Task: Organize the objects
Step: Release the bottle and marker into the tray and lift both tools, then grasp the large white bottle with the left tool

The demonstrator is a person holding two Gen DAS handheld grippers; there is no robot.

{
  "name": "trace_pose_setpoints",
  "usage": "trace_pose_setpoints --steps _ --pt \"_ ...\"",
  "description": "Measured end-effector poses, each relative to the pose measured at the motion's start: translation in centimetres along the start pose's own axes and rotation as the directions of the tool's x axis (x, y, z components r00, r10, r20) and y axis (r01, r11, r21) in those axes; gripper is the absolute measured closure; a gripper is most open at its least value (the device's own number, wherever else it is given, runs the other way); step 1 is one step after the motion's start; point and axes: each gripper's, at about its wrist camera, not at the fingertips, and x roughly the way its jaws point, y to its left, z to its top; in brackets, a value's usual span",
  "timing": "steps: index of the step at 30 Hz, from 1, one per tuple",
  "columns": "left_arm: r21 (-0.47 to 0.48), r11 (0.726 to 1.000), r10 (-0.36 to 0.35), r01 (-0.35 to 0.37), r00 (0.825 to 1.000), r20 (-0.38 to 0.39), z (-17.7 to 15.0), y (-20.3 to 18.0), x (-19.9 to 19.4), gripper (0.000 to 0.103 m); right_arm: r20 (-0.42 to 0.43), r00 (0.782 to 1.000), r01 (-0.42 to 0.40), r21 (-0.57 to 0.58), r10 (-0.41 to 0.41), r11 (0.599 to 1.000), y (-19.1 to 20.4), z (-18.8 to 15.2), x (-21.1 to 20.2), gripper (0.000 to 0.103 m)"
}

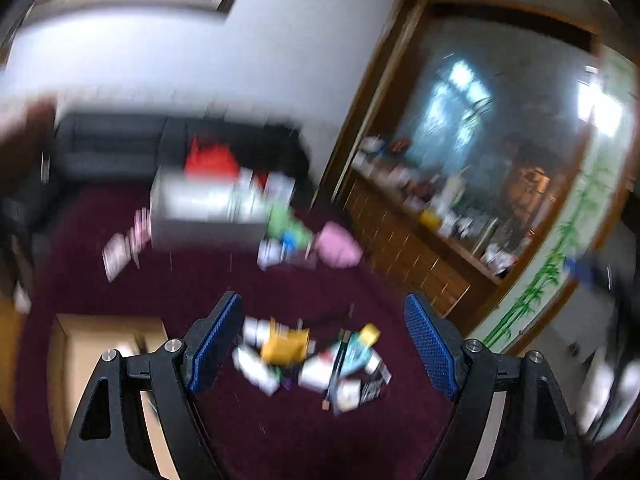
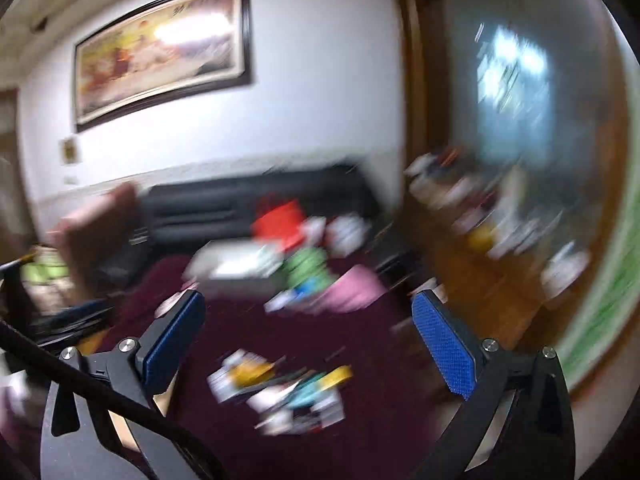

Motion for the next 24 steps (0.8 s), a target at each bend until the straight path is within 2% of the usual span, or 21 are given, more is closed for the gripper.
trace_pose_setpoints --steps 1,3,5,7,9,10,14,17,19,21,23,24 --pt "-0.06 0.998 0.022 -0.026 0.998 -0.06 -1.9 1.6 3.2 0.025 -0.029 0.999 -0.044 0.015 0.045 0.999 0.1 -2.5 2.1 0.0" --pt "-0.124 0.988 0.074 -0.092 0.987 -0.14 -4.8 3.4 6.6 0.025 -0.092 0.986 -0.132 0.066 0.138 0.989 0.6 -7.9 6.8 0.0" --pt "-0.175 0.973 0.111 -0.149 0.971 -0.212 -7.6 5.3 9.9 0.025 -0.176 0.955 -0.207 0.17 0.236 0.963 0.3 -12.2 11.4 0.0" --pt "-0.193 0.962 0.144 -0.192 0.96 -0.239 -9.2 6.4 11.1 0.025 -0.259 0.911 -0.244 0.289 0.321 0.926 -0.2 -16.0 15.7 0.0" --pt "-0.17 0.953 0.208 -0.253 0.948 -0.243 -10.8 7.0 12.7 0.025 -0.296 0.887 -0.244 0.348 0.353 0.905 -1.3 -18.1 17.2 0.0" --pt "-0.142 0.945 0.253 -0.294 0.934 -0.253 -11.3 6.9 13.5 0.025 -0.309 0.878 -0.244 0.365 0.365 0.898 -1.4 -18.9 17.9 0.0" --pt "-0.155 0.928 0.279 -0.338 0.908 -0.311 -12.2 7.9 17.1 0.025 -0.323 0.873 -0.234 0.379 0.365 0.895 -2.2 -21.4 18.2 0.0" --pt "-0.145 0.921 0.307 -0.363 0.901 -0.305 -12.1 7.6 18.5 0.026 -0.311 0.879 -0.227 0.393 0.362 0.891 -3.5 -20.7 17.6 0.0" --pt "-0.114 0.915 0.34 -0.388 0.891 -0.3 -12.0 7.2 19.3 0.03 -0.308 0.879 -0.223 0.41 0.364 0.884 -4.0 -20.7 17.7 0.0" --pt "-0.086 0.916 0.348 -0.392 0.883 -0.314 -12.2 7.0 20.2 0.053 -0.309 0.878 -0.216 0.426 0.365 0.879 -4.7 -20.6 18.0 0.0" --pt "-0.096 0.926 0.313 -0.366 0.883 -0.349 -12.8 7.2 21.0 0.067 -0.313 0.873 -0.218 0.434 0.373 0.874 -5.1 -20.2 18.6 0.0" --pt "-0.099 0.928 0.305 -0.359 0.886 -0.349 -12.9 7.1 20.9 0.067 -0.314 0.872 -0.22 0.435 0.376 0.873 -5.1 -20.1 18.7 0.0"
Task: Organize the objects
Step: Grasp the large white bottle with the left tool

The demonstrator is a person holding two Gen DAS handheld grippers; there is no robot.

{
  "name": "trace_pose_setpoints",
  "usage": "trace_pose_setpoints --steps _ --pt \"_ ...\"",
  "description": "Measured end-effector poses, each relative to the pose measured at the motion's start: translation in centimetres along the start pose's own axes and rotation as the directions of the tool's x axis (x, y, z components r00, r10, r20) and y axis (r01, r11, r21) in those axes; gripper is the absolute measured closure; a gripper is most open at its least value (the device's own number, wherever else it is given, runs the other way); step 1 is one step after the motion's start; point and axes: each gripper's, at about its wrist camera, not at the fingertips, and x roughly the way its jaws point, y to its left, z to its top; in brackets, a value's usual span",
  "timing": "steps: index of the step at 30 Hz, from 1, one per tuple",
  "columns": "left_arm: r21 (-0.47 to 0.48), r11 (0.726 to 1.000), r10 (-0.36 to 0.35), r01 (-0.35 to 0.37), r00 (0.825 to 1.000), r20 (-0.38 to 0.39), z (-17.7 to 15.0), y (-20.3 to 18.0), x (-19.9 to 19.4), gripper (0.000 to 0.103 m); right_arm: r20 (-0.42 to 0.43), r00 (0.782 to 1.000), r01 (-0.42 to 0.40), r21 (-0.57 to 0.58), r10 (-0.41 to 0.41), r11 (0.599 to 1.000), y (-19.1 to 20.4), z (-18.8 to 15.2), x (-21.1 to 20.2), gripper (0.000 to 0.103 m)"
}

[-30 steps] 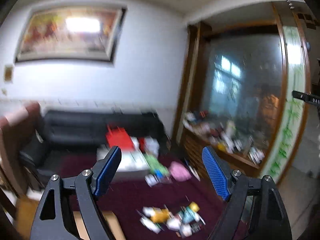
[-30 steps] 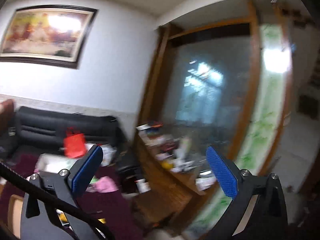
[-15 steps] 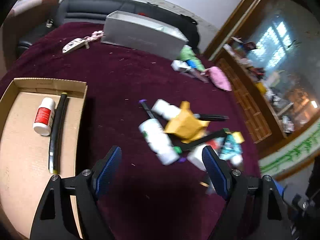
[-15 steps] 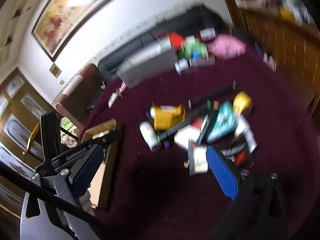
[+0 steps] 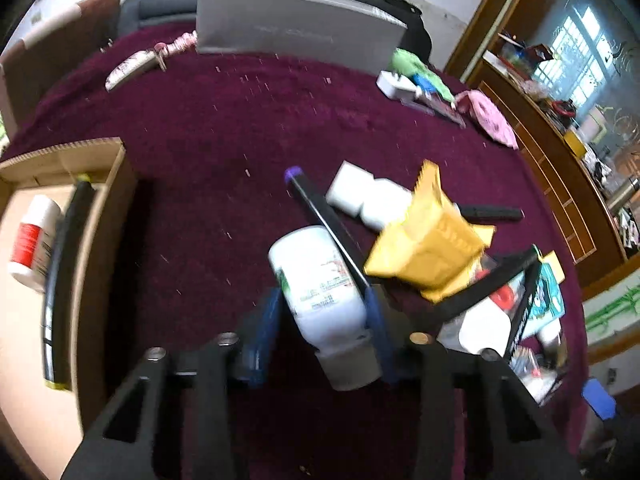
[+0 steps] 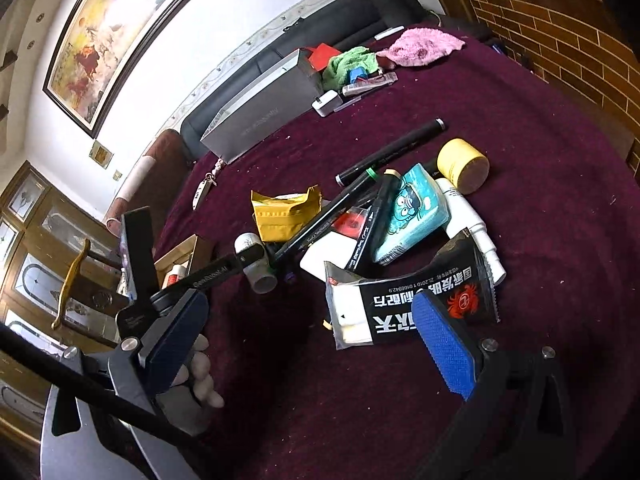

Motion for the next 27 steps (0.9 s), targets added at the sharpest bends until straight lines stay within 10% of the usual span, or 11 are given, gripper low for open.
trace_pose_setpoints --steps 14,16,27 --pt "0.117 0.987 0.11 -0.114 0.993 0.039 -1.8 -2.2 0.1 0.052 -0.048 0.999 -0.015 -0.013 0.014 1.0 0.3 -0.5 1.5 0.0" --pt "0.099 0.994 0.036 -0.039 0.999 0.031 -2.0 -1.5 -0.5 0.075 -0.048 0.999 -0.01 -0.032 0.008 0.999 0.8 -0.7 1.3 0.0" --pt "0.08 0.97 -0.239 0.229 0.958 0.157 -4.8 3.0 -11.1 0.074 -0.117 0.993 0.004 -0.087 -0.015 0.996 3.6 0.8 4.2 0.0"
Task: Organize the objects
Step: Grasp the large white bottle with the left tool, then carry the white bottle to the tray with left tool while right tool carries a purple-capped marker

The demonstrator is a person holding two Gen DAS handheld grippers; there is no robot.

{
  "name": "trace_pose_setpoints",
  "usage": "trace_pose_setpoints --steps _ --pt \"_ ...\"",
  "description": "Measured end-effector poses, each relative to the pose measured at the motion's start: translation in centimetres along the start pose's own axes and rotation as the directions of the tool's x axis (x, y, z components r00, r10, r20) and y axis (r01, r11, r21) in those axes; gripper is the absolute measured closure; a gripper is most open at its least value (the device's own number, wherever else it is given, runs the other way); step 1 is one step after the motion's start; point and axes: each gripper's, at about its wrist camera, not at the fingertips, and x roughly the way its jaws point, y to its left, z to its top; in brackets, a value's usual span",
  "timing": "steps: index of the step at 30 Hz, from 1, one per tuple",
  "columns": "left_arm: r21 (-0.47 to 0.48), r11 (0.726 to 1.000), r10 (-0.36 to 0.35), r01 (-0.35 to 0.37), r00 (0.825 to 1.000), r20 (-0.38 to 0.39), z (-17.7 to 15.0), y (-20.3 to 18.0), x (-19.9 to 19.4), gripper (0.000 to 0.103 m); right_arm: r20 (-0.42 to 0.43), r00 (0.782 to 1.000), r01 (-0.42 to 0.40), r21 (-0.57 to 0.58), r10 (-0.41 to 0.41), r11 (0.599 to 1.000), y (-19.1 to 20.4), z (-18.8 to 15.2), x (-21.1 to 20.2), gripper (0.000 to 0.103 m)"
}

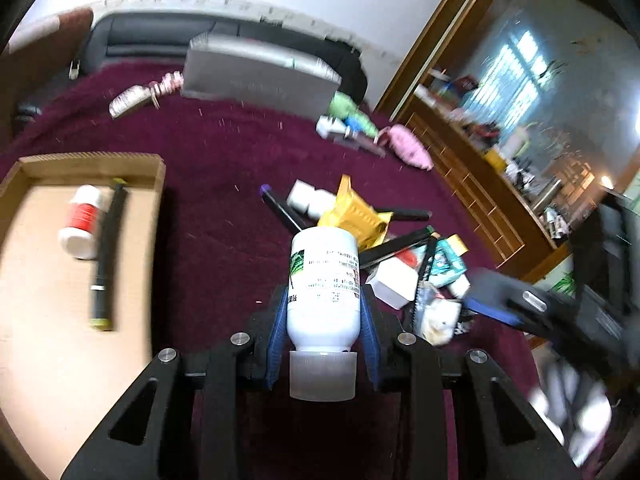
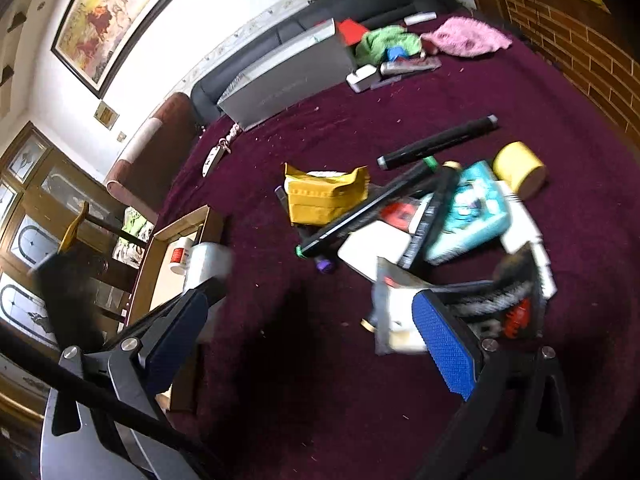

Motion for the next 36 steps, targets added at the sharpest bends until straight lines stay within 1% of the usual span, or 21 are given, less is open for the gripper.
trace_pose_setpoints --steps 1,3,5,7,9,11,13,15,17,20,22,23,24,25,27,29,30,31,32,34,36 --pt "0.008 1.0 -0.005 0.005 1.0 0.024 -0.1 0.3 -1.2 0.074 -0.014 1.0 -0.009 0.016 0.009 1.0 0.1 0.4 0.8 0.0" --pt "0.004 1.0 -0.025 0.025 0.998 0.053 -0.2 1.0 -2.9 0.074 -0.034 0.999 -0.029 0.029 0.03 0.999 0.6 1.2 2.1 0.008" --pt "-0.019 0.999 -0.049 0.05 0.996 0.074 -0.2 2.5 -4.4 0.074 -0.068 0.995 -0.076 0.015 0.077 0.997 1.9 2.1 3.8 0.01" --pt "-0.026 0.998 -0.05 0.053 0.995 0.087 -0.2 3.6 -5.2 0.074 -0.127 0.983 -0.13 0.007 0.13 0.991 3.3 3.0 6.1 0.013" --pt "-0.036 0.999 -0.034 0.038 0.994 0.106 -0.3 5.0 -6.2 0.074 -0.175 0.976 -0.131 -0.01 0.127 0.991 4.3 3.9 8.3 0.013" --pt "-0.056 0.998 -0.027 0.034 0.993 0.115 -0.4 6.4 -6.8 0.074 -0.214 0.975 -0.065 -0.052 0.052 0.997 4.9 4.9 10.7 0.014" --pt "-0.076 0.997 -0.011 0.021 0.992 0.123 -0.4 7.9 -7.4 0.074 -0.229 0.972 0.019 -0.095 -0.041 0.995 5.2 5.8 12.7 0.016" --pt "-0.093 0.996 0.002 0.01 0.992 0.126 -0.5 9.3 -7.7 0.074 -0.234 0.967 0.075 -0.126 -0.103 0.989 5.3 6.3 13.8 0.017" --pt "-0.112 0.994 0.008 0.007 0.992 0.125 -0.6 10.5 -7.8 0.074 -0.259 0.956 0.1 -0.145 -0.136 0.984 5.3 6.7 15.1 0.017" --pt "-0.136 0.991 0.012 0.005 0.992 0.123 -0.8 11.9 -7.7 0.074 -0.306 0.94 0.112 -0.14 -0.15 0.984 5.2 6.7 16.7 0.018" --pt "-0.144 0.99 0.012 0.005 0.992 0.124 -0.8 12.3 -7.5 0.074 -0.305 0.934 0.145 -0.15 -0.185 0.978 5.3 6.8 17.3 0.019" --pt "-0.146 0.989 0.014 0.004 0.992 0.125 -1.0 12.4 -7.6 0.074 -0.301 0.93 0.166 -0.162 -0.209 0.973 5.5 6.6 17.4 0.023" --pt "-0.147 0.989 0.017 0.002 0.992 0.127 -1.0 12.6 -7.6 0.074 -0.299 0.923 0.196 -0.179 -0.243 0.964 5.6 6.5 17.6 0.033" --pt "-0.148 0.989 0.019 0.0 0.992 0.129 -1.2 12.8 -7.7 0.074 -0.292 0.91 0.241 -0.207 -0.295 0.948 5.7 6.3 17.8 0.039" --pt "-0.156 0.988 0.023 -0.002 0.991 0.132 -1.6 13.4 -8.1 0.074 -0.253 0.882 0.327 -0.276 -0.397 0.904 6.2 5.9 17.9 0.064" --pt "-0.166 0.986 0.025 -0.002 0.99 0.137 -1.7 13.6 -8.1 0.074 -0.212 0.851 0.4 -0.332 -0.481 0.854 6.5 5.5 17.9 0.081" --pt "-0.167 0.986 0.028 -0.004 0.99 0.139 -1.8 13.7 -8.1 0.074 -0.209 0.856 0.393 -0.331 -0.472 0.858 6.6 5.4 17.8 0.086" --pt "-0.168 0.986 0.033 -0.008 0.989 0.141 -1.9 13.9 -8.3 0.074 -0.22 0.874 0.359 -0.311 -0.434 0.88 6.4 5.3 17.5 0.089" --pt "-0.17 0.985 0.04 -0.015 0.989 0.144 -2.1 14.0 -8.5 0.074 -0.224 0.883 0.342 -0.296 -0.413 0.892 6.3 5.3 17.3 0.091" --pt "-0.175 0.984 0.049 -0.022 0.988 0.148 -2.1 14.3 -8.9 0.074 -0.216 0.908 0.3 -0.264 -0.36 0.917 6.3 5.3 16.5 0.091" --pt "-0.184 0.982 0.065 -0.036 0.986 0.155 -2.2 14.6 -9.4 0.074 -0.205 0.926 0.267 -0.244 -0.318 0.932 6.5 5.2 15.6 0.091"
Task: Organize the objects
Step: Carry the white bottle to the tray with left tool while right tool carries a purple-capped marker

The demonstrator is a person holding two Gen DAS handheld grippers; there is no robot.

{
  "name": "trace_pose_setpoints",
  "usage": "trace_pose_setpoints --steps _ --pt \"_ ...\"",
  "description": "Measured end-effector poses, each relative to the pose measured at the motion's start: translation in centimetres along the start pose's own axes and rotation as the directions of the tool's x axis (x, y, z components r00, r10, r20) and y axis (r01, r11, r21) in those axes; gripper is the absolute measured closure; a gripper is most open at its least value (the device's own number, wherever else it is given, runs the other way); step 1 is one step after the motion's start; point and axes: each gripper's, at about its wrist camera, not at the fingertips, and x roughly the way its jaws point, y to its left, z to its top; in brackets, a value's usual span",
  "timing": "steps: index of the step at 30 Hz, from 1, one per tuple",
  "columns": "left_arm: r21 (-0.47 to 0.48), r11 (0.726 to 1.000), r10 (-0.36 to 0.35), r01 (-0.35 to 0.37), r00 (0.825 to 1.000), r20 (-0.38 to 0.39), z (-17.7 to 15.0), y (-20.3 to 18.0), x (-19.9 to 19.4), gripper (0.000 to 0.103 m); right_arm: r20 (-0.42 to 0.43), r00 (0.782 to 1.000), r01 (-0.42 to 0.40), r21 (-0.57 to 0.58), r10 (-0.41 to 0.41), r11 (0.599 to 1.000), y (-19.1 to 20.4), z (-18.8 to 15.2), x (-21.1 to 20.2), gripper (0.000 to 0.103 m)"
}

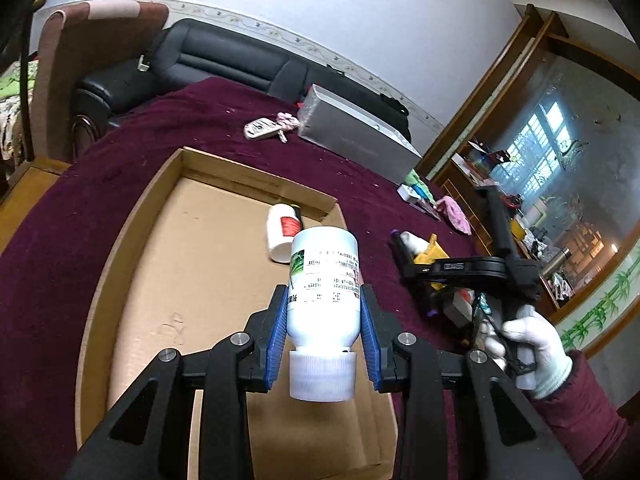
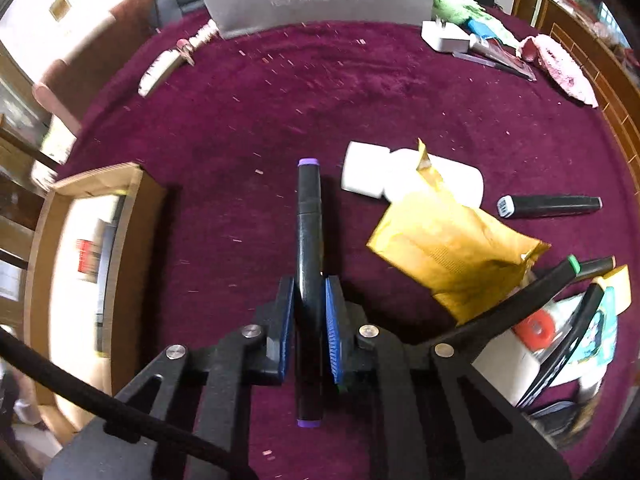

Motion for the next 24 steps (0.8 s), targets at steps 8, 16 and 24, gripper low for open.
trace_pose_setpoints --steps 8,16,24 --pt "0.007 0.996 0.093 -0.093 0.996 0.001 1.7 1.5 -0.5 0.074 0.061 0.962 -0.272 0.065 0.268 0.96 2.0 -1.5 -3.8 0.09" --pt "0.084 0.98 0.185 -0.178 0.979 -0.081 5.2 2.4 3.9 0.074 -0.013 0.904 -0.425 0.05 0.427 0.904 9.0 -0.7 -2.3 0.09" --pt "0.065 0.971 0.239 -0.23 0.952 -0.194 6.9 5.7 8.8 0.074 -0.053 0.93 -0.36 0.067 0.364 0.93 13.3 0.0 1.7 0.09"
